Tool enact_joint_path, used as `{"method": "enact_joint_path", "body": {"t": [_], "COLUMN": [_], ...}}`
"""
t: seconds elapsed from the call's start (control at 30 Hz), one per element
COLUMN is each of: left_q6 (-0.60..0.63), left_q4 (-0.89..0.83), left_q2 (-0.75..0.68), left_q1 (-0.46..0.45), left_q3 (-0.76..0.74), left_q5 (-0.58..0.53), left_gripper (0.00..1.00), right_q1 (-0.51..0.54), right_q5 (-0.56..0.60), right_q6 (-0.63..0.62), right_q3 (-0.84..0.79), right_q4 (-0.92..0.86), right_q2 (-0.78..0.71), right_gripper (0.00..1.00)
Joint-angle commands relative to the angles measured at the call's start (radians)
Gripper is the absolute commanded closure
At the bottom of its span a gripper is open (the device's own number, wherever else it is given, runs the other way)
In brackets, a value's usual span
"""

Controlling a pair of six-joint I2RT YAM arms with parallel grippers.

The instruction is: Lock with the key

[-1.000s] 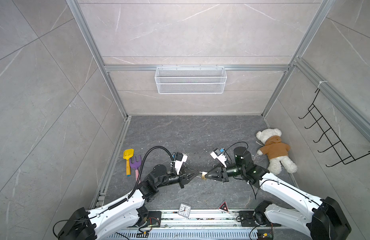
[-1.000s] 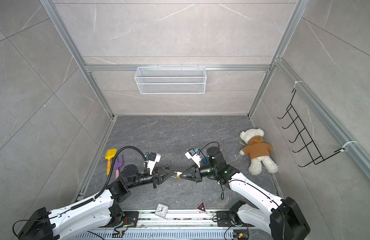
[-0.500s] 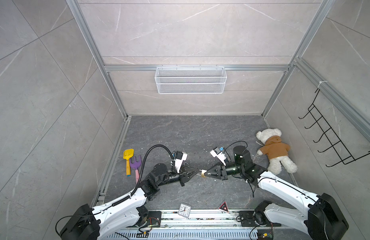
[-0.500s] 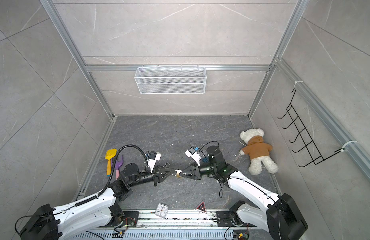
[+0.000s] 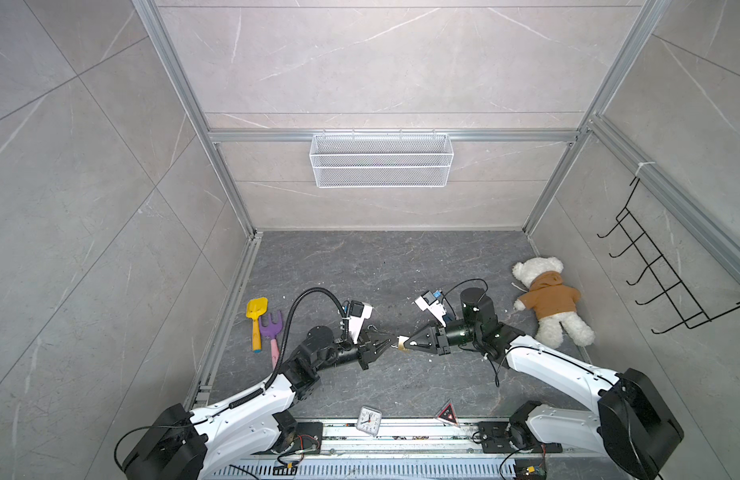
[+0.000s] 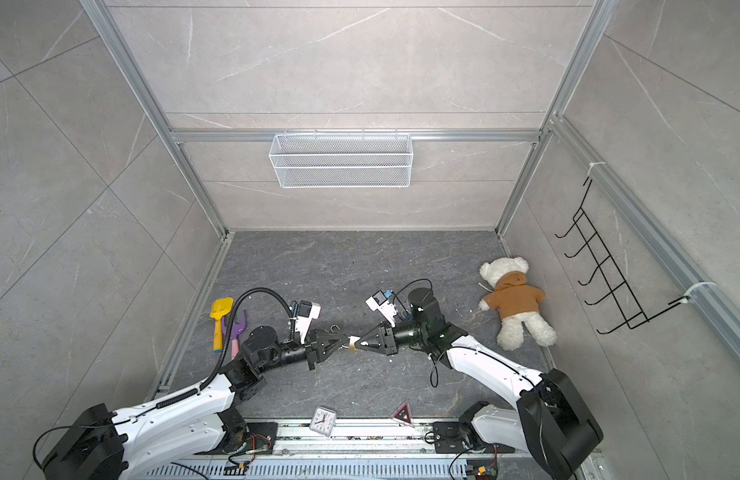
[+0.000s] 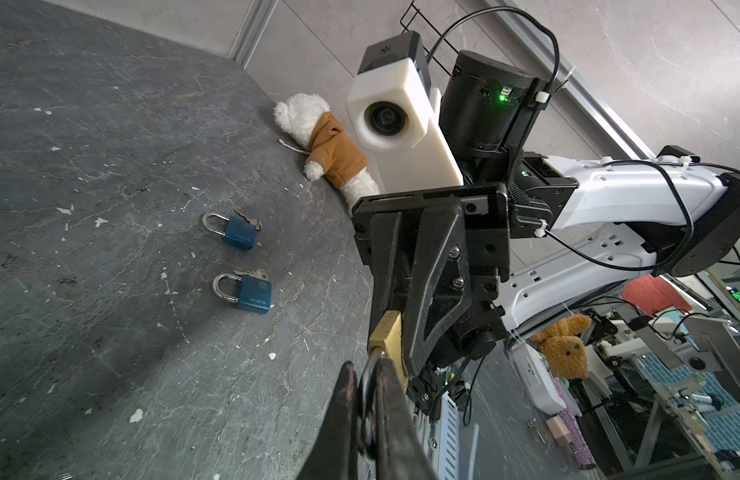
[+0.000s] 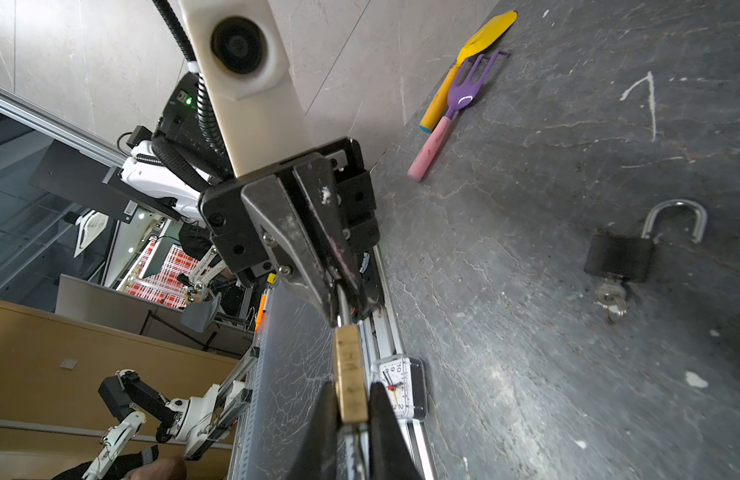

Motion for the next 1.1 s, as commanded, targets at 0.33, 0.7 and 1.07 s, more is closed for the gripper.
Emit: {"method": "enact_joint_path", "body": {"t": [0.33,0.7,1.07], "left_q6": [0.022,0.021,0.020], "left_q4": [0.077,0.070,0.100], "left_q2": [0.001,-0.039,-0.002], "left_q1": [-0.059,-0.059,-0.060], "left_q3": [-0.003,-0.019,-0.010], "left_q5": [0.165,0.168,0.165], "left_gripper": [1.00,0.87,1.00], "right_q1": [0.027,0.026,0.027], "right_q5": [0.088,0.112,0.117], "right_q6": [0.002,-0.015,-0.023], "right_q3": [0.091,0.109,0.124], "right_q4": [0.111,0.122,0.122], "right_q2": [0.034,0.070,0.095], "right_gripper": [1.00,1.00,1.00]}}
